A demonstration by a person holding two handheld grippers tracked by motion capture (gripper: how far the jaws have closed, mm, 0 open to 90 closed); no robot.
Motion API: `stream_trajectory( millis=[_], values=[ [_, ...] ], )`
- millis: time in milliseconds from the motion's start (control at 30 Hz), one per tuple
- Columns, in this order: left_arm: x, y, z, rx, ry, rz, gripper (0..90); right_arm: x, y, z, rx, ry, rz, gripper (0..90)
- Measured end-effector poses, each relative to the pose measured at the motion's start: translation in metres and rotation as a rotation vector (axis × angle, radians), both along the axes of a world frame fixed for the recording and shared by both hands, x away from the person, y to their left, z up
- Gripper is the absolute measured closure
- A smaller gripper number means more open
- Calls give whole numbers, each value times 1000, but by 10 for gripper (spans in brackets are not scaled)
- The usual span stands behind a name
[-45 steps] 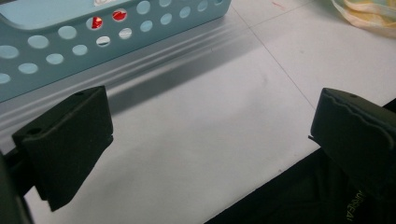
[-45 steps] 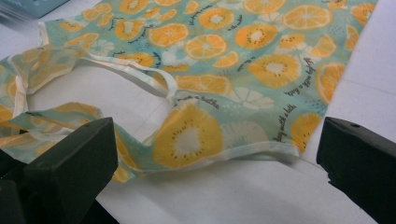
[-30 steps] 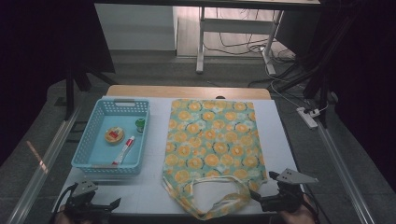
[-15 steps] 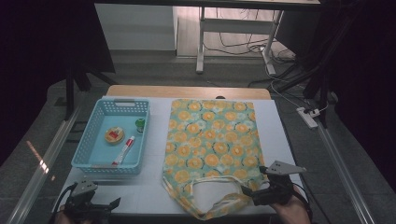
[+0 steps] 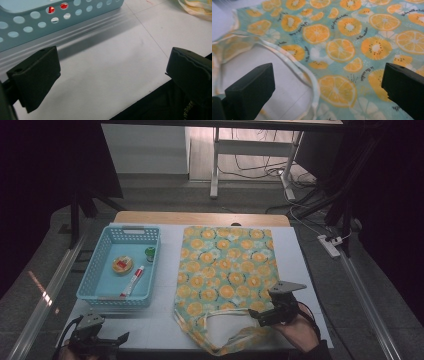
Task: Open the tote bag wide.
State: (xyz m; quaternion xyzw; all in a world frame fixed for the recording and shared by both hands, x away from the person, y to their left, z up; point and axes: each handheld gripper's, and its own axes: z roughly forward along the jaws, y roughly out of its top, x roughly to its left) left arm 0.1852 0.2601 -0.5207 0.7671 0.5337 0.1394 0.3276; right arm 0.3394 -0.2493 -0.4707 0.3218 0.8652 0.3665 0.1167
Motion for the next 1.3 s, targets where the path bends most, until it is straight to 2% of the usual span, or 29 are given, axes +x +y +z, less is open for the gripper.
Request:
stream_trajectory(
  millis=[433,500,700,867,1033,1167,1300],
  values=[
    [0,0,0,-3,1,-5,0,22,13,-26,-99,34,8,0],
    [0,0,0,-4,2,-5,0,24,14,-30,-116,27,18,0],
    [0,0,0,-5,2,-5,0,25,20,-35,-157,34,60,69],
    [0,0,0,-5,2,-6,0,25,26,-36,-199,18,111,203],
    [0,0,0,-6,2,-7,0,24,28,-37,-231,23,156,312],
    [0,0,0,-5,2,-7,0,23,26,-38,-249,29,167,386],
    [0,0,0,-6,3,-7,0,24,27,-36,-253,29,175,513]
  ],
)
